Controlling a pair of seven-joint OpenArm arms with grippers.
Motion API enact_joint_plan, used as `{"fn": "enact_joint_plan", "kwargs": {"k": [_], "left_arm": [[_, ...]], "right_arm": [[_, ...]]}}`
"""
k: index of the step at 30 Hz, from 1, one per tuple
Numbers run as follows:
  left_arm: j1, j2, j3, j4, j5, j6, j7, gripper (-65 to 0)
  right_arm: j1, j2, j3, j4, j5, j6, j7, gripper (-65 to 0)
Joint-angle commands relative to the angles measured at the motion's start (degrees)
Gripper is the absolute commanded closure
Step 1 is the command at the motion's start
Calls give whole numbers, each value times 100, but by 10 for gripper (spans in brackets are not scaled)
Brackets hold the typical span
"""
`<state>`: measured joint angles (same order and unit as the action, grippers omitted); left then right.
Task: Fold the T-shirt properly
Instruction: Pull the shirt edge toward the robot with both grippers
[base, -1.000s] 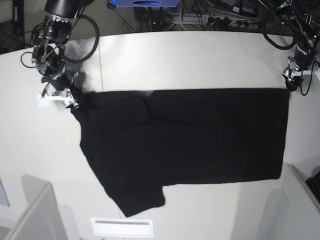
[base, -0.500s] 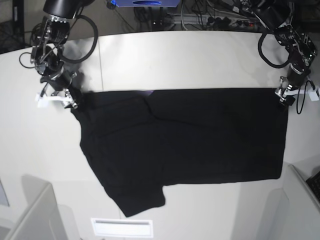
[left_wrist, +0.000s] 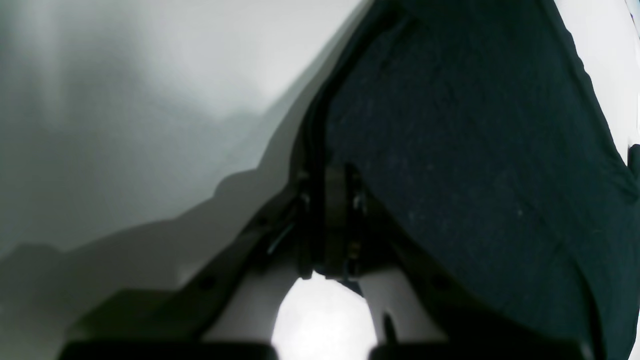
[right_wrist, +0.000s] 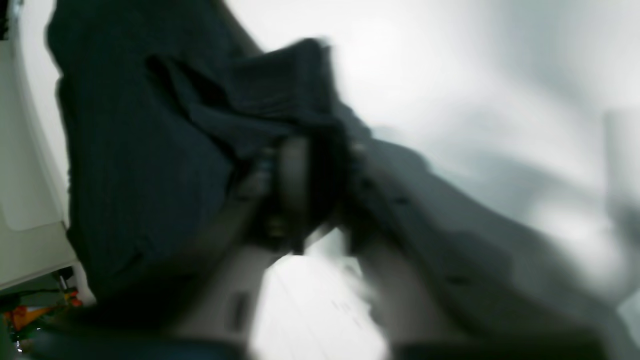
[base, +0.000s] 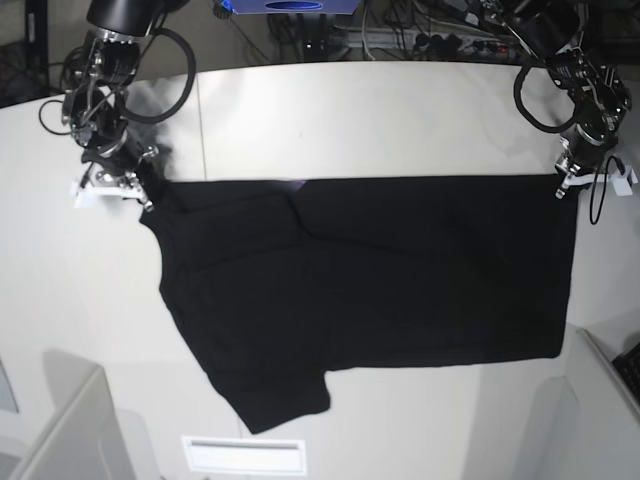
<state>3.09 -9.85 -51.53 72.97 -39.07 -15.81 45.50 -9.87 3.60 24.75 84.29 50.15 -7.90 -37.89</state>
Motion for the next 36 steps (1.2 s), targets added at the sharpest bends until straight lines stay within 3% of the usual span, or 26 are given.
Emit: {"fn": "enact_joint_plan", "kwargs": {"k": [1, 10, 21, 36], "left_arm": [[12, -110, -3, 66, 8, 3, 0, 0], [363, -374, 6, 303, -1, -5, 44, 0], [1559, -207, 6, 1578, -45, -5, 53, 0], [2245, -154, -12, 1789, -54, -5, 53, 0]], "right_arm": [[33, 32, 17, 24, -96, -120, -128, 0], [-248, 32, 553, 410, -88, -120, -180, 0], [-934, 32, 553, 850, -88, -120, -180, 0], [-1664, 32, 571, 1501, -88, -120, -180, 0]]}}
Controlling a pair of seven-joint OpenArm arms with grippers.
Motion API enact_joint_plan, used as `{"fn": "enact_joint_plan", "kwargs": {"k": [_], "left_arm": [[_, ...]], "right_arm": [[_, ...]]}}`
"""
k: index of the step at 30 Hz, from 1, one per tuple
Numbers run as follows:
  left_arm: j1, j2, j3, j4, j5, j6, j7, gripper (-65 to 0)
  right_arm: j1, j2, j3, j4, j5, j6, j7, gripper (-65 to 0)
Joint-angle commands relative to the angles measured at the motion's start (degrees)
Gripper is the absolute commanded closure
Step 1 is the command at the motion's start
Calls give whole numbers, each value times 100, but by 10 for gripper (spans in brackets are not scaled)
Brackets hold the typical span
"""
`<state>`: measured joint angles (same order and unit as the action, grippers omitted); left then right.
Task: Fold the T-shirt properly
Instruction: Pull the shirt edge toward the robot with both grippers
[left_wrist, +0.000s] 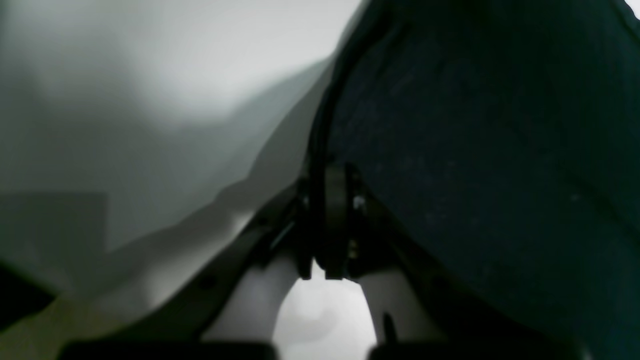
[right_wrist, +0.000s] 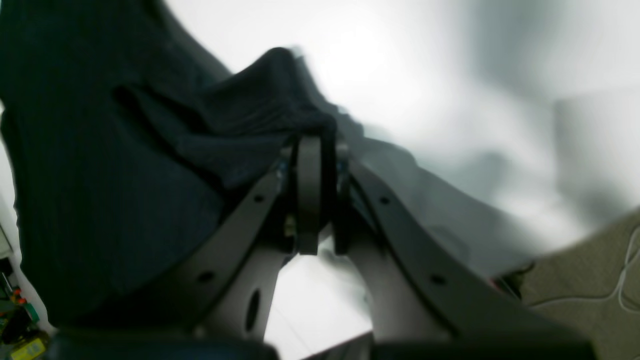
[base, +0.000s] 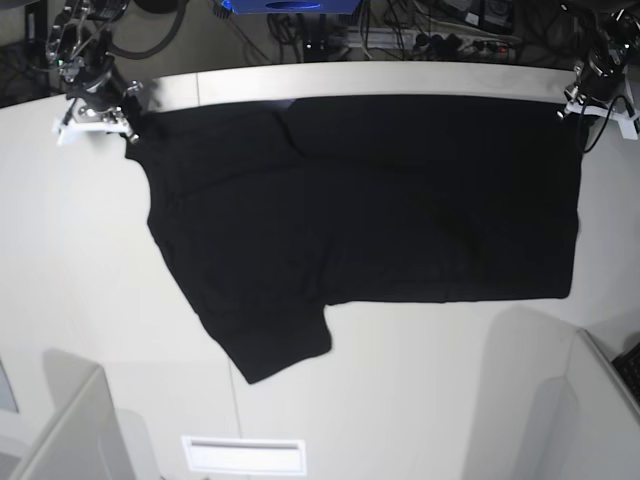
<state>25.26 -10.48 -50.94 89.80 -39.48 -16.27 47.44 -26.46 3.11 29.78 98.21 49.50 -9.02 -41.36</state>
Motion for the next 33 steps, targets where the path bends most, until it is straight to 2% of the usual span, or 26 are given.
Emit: {"fn": "enact_joint_plan", "kwargs": {"k": [1, 8, 14, 32, 33], "left_arm": [[37, -38, -97, 106, -12, 32, -142, 0], [433, 103, -115, 413, -12, 32, -151, 0], [433, 147, -115, 519, -12, 32, -151, 0], [441, 156, -238, 589, -3, 32, -151, 0], [441, 226, -326, 616, -3, 32, -151, 0]], "right_arm": [[-49, 80, 68, 108, -22, -8, 167, 0], [-269, 80, 68, 223, -22, -8, 167, 0], [-532, 45, 226, 583, -22, -8, 167, 0], [-682, 36, 253, 609, -22, -8, 167, 0], [-690, 36, 253, 609, -22, -8, 167, -35]]}}
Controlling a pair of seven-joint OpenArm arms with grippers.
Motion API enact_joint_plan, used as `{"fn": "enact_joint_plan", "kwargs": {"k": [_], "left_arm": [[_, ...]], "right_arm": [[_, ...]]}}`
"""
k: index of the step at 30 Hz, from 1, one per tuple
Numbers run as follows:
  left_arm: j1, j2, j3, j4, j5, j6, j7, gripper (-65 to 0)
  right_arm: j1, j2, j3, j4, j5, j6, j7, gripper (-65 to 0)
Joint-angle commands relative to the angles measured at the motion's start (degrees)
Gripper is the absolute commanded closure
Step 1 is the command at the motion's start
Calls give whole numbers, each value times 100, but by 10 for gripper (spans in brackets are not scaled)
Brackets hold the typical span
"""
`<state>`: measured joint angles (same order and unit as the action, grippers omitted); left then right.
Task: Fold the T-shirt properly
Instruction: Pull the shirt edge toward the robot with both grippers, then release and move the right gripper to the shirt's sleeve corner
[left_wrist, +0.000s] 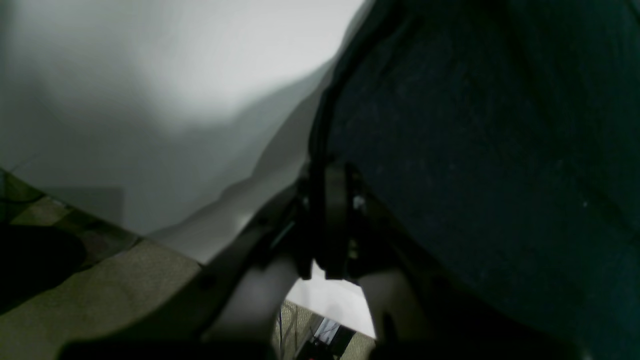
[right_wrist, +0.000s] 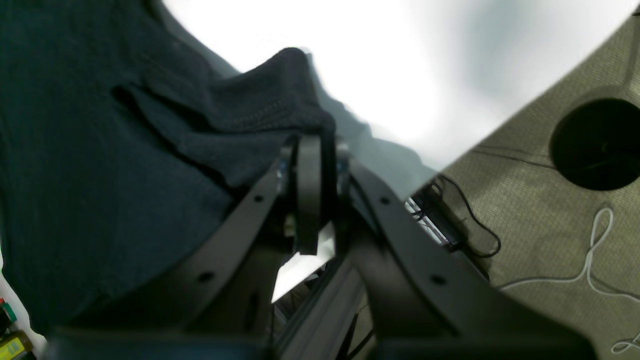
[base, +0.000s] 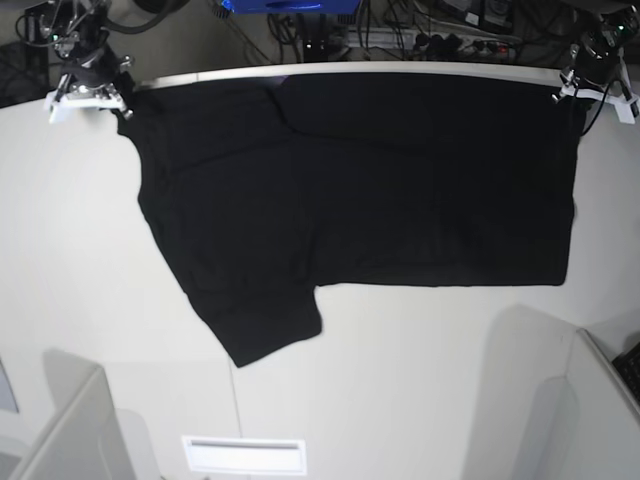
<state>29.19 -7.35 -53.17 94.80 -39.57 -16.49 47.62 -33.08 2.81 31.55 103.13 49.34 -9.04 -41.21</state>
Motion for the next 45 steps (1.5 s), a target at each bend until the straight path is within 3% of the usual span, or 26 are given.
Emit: {"fn": "enact_joint_plan", "kwargs": {"k": [1, 3, 5, 6, 9, 12, 18, 23, 32, 41, 45], "left_arm": [[39, -16, -209, 168, 6, 54, -168, 0], [30, 45, -384, 335, 6, 54, -168, -127], [39, 116, -472, 502, 6, 54, -168, -257], [39, 124, -481, 572, 6, 54, -168, -326], [39, 116, -481, 660, 6, 54, -168, -453], [39, 142, -464, 669, 6, 54, -159, -520], [48, 133, -710, 678, 6, 54, -159, -518], [13, 116, -1149, 1047, 6, 54, -159, -517], [-5, -139, -1193, 1355, 6, 54, -159, -517], [30, -130, -1202, 1346, 23, 54, -159, -517], [39, -113, -1211, 1346, 32, 54, -159, -517]], "right_arm": [[-37, 66, 76, 126, -7, -6, 152, -110], [-90, 58, 76, 144, -7, -6, 152, -248], [-99, 58, 76, 144, -7, -6, 152, -341], [-99, 58, 85, 144, -7, -6, 152, -357], [-107, 58, 85, 144, -7, -6, 152, -354], [-107, 58, 85, 153, -7, -6, 161, -354], [-37, 93, 58, 663, -7, -6, 187, -354], [631, 277, -12, 663, -59, -6, 143, -356], [1879, 611, -1137, 118, -139, -6, 55, -356], [3400, 664, -2430, -858, -1106, -6, 29, -359], [4227, 673, -2948, -1764, -1211, -6, 29, -362]]}}
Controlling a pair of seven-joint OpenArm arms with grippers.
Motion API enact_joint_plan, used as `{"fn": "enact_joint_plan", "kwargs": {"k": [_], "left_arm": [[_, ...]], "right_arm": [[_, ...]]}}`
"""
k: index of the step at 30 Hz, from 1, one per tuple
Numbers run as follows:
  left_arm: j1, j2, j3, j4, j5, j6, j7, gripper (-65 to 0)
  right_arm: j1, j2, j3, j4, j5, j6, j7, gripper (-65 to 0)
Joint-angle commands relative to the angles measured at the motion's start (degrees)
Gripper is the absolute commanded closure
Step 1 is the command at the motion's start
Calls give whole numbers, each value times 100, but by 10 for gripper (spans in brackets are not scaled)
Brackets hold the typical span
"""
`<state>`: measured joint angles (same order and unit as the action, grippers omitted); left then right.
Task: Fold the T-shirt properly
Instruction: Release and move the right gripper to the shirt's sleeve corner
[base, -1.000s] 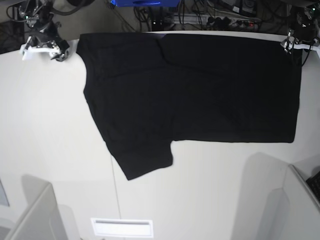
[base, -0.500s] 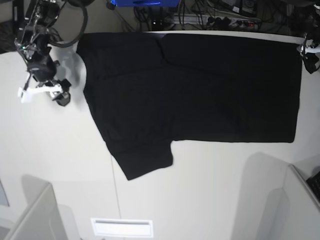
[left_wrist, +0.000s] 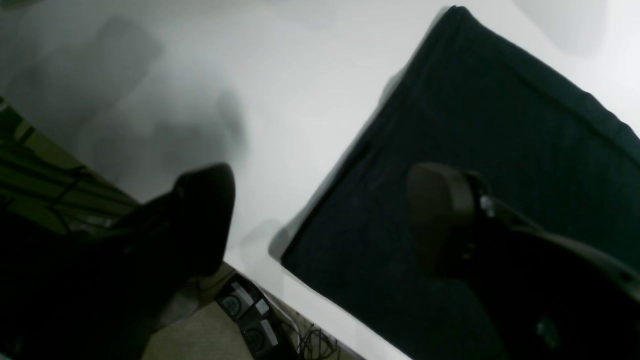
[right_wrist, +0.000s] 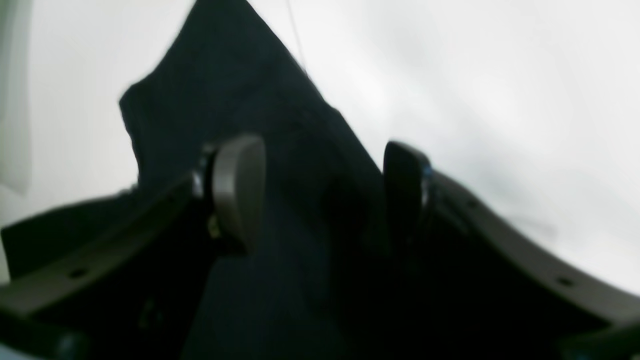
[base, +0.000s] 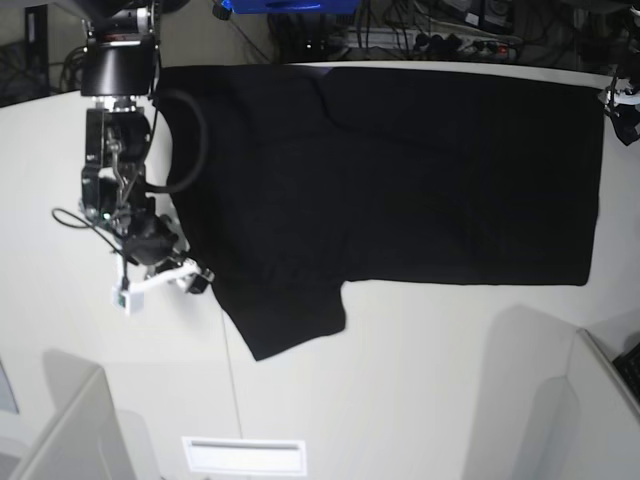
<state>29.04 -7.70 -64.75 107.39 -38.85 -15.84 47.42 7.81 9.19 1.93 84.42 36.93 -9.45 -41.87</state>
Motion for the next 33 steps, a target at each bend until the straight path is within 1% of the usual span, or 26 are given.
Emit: {"fn": "enact_joint_plan", "kwargs": {"k": [1, 2, 3, 5, 7, 8, 12, 14, 15, 18, 21, 23, 26, 27, 31, 33], "left_arm": [[55, -78, -52, 78, -31, -12, -140, -517], [55, -78, -52, 78, -31, -12, -140, -517], [55, -78, -52, 78, -31, -12, -140, -517], [55, -69, -52, 69, -31, -12, -140, -517], [55, -69, -61, 69, -31, -12, -140, -517], [63, -60, -61, 69, -31, -12, -140, -517], [63, -60, -61, 69, -31, -12, -140, -517], [63, -60, -61, 69, -31, -12, -140, -517], [63, -60, -61, 69, -31, -12, -140, -517], [63, -60, -61, 69, -31, -12, -140, -517], [63, -60, -61, 78, -31, -12, -140, -517], [63, -60, -61, 69, -31, -12, -140, -517], [63, -60, -61, 69, -31, -12, -140, -517], [63, -60, -61, 69, -31, -12, -140, -517], [63, -60, -61, 69, -31, -12, -140, -517], [72, -60, -70, 69, -31, -12, -140, -517]], "right_arm": [[322, 44, -136, -121, 30, 35, 86, -362], [507, 123, -321, -359, 22, 35, 59, -371], [682, 184, -541, -570, 22, 35, -2, -395], [972, 211, -875, -965, 30, 44, -20, -425], [1210, 219, -1042, -1291, 30, 71, 42, -428], [1333, 219, -1042, -1475, 30, 150, 112, -429], [1948, 219, -1042, -2768, 22, 721, 384, -426], [2150, 219, -1051, -3277, 13, 862, 508, -426], [2221, 219, -1051, -3462, 13, 879, 587, -426], [2318, 211, -1059, -3743, 13, 976, 780, -426], [2414, 184, -1059, -3981, 13, 1407, 798, -426], [2405, 79, -1059, -3998, 13, 1556, 780, -426], [2370, -27, -1059, -3998, 4, 1627, 780, -425], [2370, -106, -1121, -4016, 4, 1627, 780, -425], [2379, -150, -1824, -4025, 4, 1609, 859, -419], [2370, -150, -1895, -4025, 4, 1600, 1097, -375]]}}
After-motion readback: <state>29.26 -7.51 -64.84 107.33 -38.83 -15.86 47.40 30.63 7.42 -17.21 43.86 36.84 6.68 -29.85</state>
